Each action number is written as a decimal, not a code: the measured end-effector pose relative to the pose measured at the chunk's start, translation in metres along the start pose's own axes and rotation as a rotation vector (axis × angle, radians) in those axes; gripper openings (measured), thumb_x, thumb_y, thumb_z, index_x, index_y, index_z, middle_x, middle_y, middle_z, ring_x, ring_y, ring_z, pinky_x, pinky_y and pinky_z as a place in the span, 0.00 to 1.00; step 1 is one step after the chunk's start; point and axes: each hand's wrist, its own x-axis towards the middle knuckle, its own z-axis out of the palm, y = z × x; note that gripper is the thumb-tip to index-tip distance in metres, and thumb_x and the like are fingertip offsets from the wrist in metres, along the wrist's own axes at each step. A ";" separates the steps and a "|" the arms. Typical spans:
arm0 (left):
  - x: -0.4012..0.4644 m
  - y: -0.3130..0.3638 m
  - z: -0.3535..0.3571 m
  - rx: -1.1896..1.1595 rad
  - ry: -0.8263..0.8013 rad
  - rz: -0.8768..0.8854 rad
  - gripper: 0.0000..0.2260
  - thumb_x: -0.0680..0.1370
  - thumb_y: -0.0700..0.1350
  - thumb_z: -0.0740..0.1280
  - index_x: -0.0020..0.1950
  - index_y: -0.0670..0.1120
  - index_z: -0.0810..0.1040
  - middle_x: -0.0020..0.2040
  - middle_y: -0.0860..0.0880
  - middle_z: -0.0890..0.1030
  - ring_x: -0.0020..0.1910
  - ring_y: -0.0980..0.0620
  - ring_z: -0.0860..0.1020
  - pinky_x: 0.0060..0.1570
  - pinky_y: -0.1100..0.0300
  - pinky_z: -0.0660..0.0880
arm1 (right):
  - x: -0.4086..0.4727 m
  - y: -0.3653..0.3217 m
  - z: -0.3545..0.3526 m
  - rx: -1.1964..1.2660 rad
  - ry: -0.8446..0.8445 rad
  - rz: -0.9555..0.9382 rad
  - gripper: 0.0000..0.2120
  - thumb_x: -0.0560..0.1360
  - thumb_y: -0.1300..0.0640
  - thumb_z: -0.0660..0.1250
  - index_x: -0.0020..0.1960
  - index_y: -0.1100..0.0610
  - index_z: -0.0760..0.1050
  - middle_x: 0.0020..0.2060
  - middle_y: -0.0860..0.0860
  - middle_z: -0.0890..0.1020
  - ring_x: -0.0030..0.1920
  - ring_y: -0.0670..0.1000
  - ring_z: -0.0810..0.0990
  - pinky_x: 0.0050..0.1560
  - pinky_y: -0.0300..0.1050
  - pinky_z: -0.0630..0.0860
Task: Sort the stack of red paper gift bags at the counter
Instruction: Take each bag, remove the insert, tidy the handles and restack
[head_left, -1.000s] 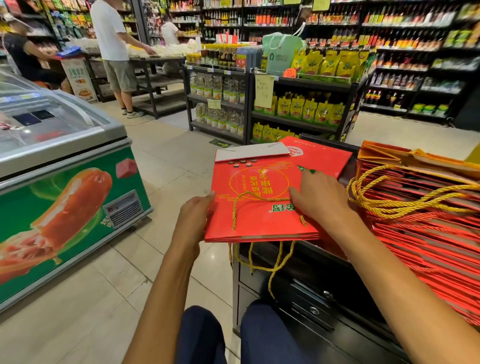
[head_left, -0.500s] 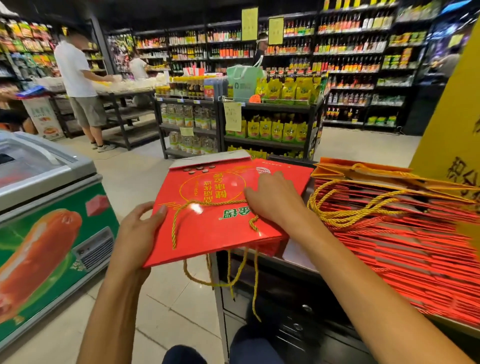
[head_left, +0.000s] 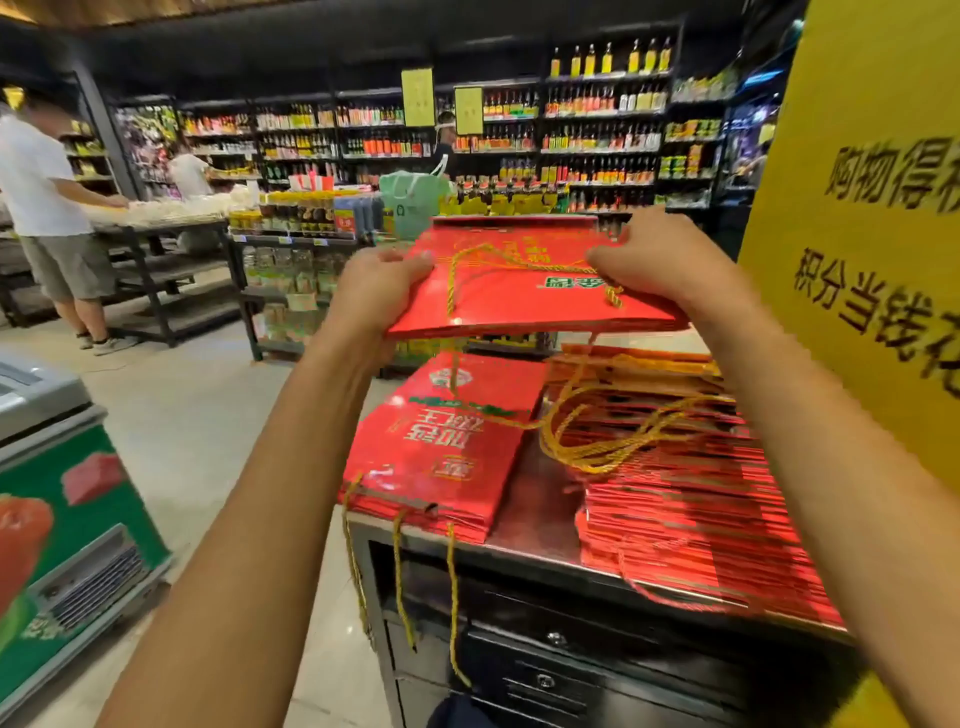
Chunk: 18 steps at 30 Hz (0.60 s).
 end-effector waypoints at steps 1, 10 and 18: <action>0.007 -0.001 0.017 0.011 -0.037 -0.002 0.08 0.81 0.39 0.69 0.42 0.43 0.78 0.27 0.51 0.80 0.22 0.58 0.76 0.27 0.63 0.73 | 0.004 0.015 -0.005 -0.003 0.011 0.047 0.18 0.79 0.45 0.66 0.41 0.60 0.73 0.39 0.57 0.78 0.35 0.54 0.74 0.33 0.46 0.68; 0.020 -0.075 0.141 0.584 -0.275 -0.082 0.18 0.76 0.53 0.70 0.51 0.38 0.82 0.49 0.39 0.84 0.47 0.40 0.82 0.38 0.56 0.71 | -0.013 0.125 0.004 -0.095 -0.325 0.377 0.31 0.79 0.34 0.63 0.62 0.62 0.79 0.57 0.60 0.82 0.53 0.59 0.80 0.52 0.49 0.74; 0.017 -0.085 0.158 0.641 -0.578 -0.035 0.23 0.81 0.58 0.64 0.63 0.40 0.80 0.58 0.42 0.82 0.53 0.46 0.81 0.52 0.61 0.77 | -0.009 0.140 0.041 -0.139 -0.521 0.224 0.43 0.77 0.26 0.56 0.82 0.52 0.58 0.81 0.54 0.60 0.80 0.56 0.60 0.80 0.55 0.56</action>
